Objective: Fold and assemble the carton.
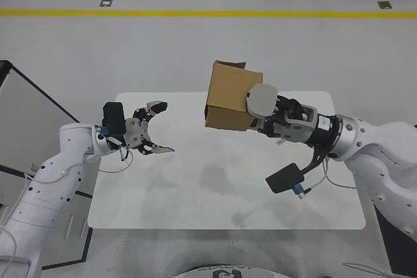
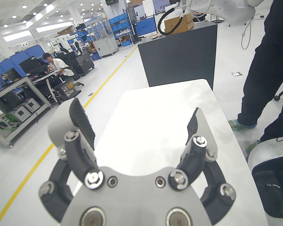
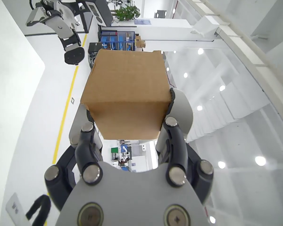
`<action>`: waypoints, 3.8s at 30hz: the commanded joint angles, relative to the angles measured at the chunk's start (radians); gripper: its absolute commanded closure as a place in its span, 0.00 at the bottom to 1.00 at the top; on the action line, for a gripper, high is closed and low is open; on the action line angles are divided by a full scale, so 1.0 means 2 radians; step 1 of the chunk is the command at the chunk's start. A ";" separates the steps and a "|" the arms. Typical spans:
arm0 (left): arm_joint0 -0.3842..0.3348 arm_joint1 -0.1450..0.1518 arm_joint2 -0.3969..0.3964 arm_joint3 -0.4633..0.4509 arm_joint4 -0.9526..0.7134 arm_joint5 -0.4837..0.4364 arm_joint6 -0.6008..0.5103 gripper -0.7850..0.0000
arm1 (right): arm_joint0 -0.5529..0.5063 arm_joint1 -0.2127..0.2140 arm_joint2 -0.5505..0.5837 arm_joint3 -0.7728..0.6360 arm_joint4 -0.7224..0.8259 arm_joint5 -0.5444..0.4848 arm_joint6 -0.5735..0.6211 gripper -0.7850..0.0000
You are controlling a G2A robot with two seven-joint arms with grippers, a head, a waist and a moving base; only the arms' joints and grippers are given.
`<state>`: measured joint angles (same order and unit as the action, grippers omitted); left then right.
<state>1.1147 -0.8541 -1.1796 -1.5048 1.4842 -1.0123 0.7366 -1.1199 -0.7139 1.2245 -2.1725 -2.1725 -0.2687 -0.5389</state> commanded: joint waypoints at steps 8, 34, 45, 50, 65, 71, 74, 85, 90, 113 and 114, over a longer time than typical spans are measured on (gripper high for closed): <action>0.000 0.000 0.000 0.000 0.000 0.000 0.000 0.00 | -0.014 0.000 0.019 -0.010 -0.068 0.038 -0.008 1.00; 0.000 0.000 0.000 0.000 0.000 0.000 0.000 0.00 | -0.034 -0.002 0.043 -0.032 -0.165 0.070 -0.015 1.00; 0.000 0.000 0.000 0.000 0.000 0.000 0.000 0.00 | -0.039 -0.002 0.045 -0.039 -0.177 0.074 -0.016 1.00; 0.000 0.000 0.000 0.000 0.000 0.000 0.000 0.00 | -0.044 -0.003 0.049 -0.043 -0.200 0.077 -0.013 1.00; 0.000 0.000 0.000 0.000 0.000 0.000 0.000 0.00 | -0.081 -0.003 0.081 -0.074 -0.292 0.100 -0.007 1.00; 0.000 0.000 0.000 0.000 0.000 0.000 0.000 0.00 | -0.094 -0.005 0.092 -0.077 -0.286 0.101 -0.008 1.00; 0.000 0.000 0.000 0.000 0.000 0.000 0.000 0.00 | -0.100 -0.006 0.095 -0.076 -0.273 0.098 -0.012 1.00; 0.000 0.000 0.000 0.000 0.000 0.000 0.000 0.00 | -0.108 -0.013 0.103 -0.032 -0.118 0.040 -0.035 1.00; 0.000 0.000 0.000 0.000 0.000 0.000 0.000 0.00 | -0.110 -0.015 0.105 -0.020 -0.080 0.026 -0.038 1.00; 0.000 0.000 0.000 0.000 0.000 0.000 0.000 0.00 | -0.135 -0.023 0.109 -0.006 0.004 0.024 -0.029 1.00; 0.000 0.000 0.000 0.000 0.000 0.000 0.000 0.00 | -0.136 -0.024 0.109 -0.006 0.008 0.023 -0.030 1.00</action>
<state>1.1147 -0.8541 -1.1796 -1.5048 1.4842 -1.0123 0.7366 -1.3911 -0.7605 1.4418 -2.1850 -2.1630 -0.2210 -0.5964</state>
